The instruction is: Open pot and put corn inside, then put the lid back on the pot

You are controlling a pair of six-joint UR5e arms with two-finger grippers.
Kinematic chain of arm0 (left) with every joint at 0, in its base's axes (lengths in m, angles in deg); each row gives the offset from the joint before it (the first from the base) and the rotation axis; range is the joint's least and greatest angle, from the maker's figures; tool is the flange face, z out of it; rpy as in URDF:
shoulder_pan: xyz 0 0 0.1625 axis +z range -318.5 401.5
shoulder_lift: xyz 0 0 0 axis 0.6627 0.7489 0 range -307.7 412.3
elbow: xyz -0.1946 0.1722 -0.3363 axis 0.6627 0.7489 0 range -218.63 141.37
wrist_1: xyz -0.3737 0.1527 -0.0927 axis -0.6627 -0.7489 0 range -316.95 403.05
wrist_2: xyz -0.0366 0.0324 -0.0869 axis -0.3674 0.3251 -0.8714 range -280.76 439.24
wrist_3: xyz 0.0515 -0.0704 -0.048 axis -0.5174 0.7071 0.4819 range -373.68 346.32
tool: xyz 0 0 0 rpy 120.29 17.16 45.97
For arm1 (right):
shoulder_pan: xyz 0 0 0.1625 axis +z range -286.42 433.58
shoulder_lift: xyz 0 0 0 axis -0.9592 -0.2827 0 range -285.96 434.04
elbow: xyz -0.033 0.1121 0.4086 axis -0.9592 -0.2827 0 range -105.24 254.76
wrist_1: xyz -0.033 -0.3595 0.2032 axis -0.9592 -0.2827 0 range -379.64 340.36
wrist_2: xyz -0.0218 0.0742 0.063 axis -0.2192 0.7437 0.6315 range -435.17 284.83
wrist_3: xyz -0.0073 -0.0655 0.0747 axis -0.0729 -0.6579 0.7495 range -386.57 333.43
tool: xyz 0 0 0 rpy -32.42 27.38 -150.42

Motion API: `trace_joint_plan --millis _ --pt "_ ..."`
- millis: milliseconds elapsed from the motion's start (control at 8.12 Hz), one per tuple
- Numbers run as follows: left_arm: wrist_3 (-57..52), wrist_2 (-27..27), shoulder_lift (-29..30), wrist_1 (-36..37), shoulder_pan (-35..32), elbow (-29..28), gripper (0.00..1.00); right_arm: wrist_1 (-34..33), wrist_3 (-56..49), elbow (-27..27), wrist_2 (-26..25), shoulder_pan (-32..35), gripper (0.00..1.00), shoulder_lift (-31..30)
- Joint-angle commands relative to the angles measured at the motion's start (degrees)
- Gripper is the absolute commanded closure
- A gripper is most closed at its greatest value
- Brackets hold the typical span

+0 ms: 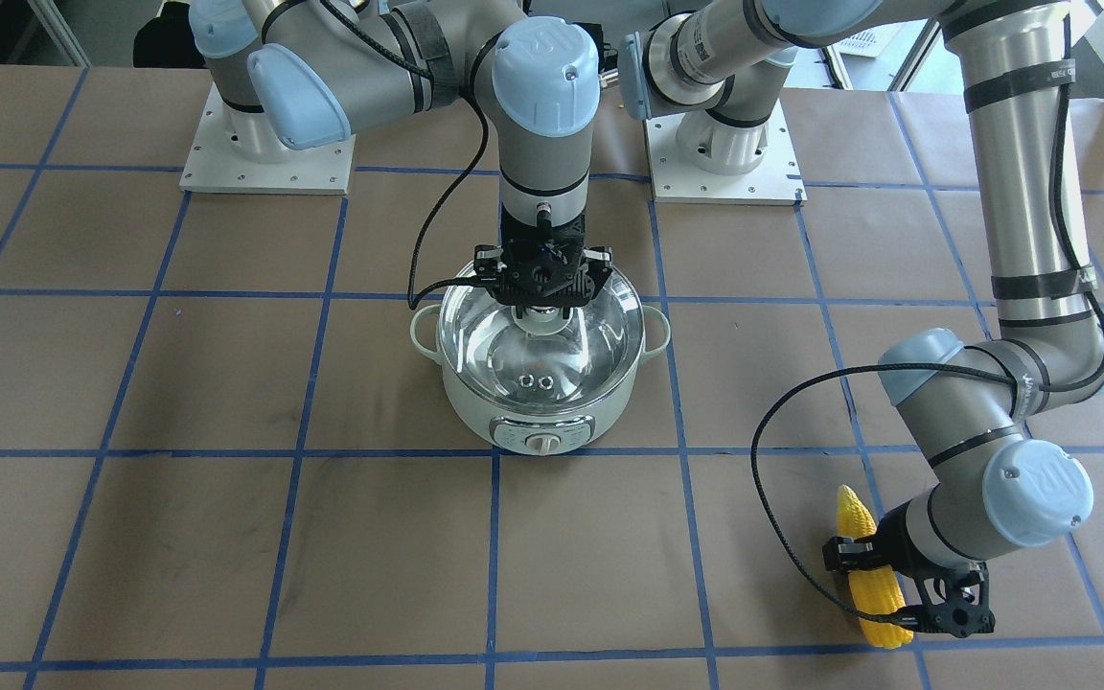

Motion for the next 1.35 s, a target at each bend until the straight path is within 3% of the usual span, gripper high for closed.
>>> trace_joint_plan --millis 0,246,492,862,1231 --pt "0.15 0.65 -3.28 -0.68 -0.09 -0.47 1.0 0.62 -0.46 -2.77 0.06 -0.96 0.98 -0.5" --pt "2.85 0.65 -9.25 -5.49 -0.09 -0.38 1.0 5.61 -3.95 -6.65 0.41 -6.03 0.98 -1.9" --pt "8.47 0.04 -13.48 -8.05 -2.45 0.06 1.0 11.24 -16.57 -6.75 0.41 -14.63 0.98 -6.89" --pt "21.92 -0.32 -20.34 -12.44 -14.2 0.06 1.0 14.69 -37.4 -6.75 -0.55 -27.21 0.97 -9.55" --pt "32.97 -4.42 -21.93 -15.71 -25.88 1.8 1.0 14.78 -49.48 -6.75 -0.21 -36.18 0.98 -9.55"
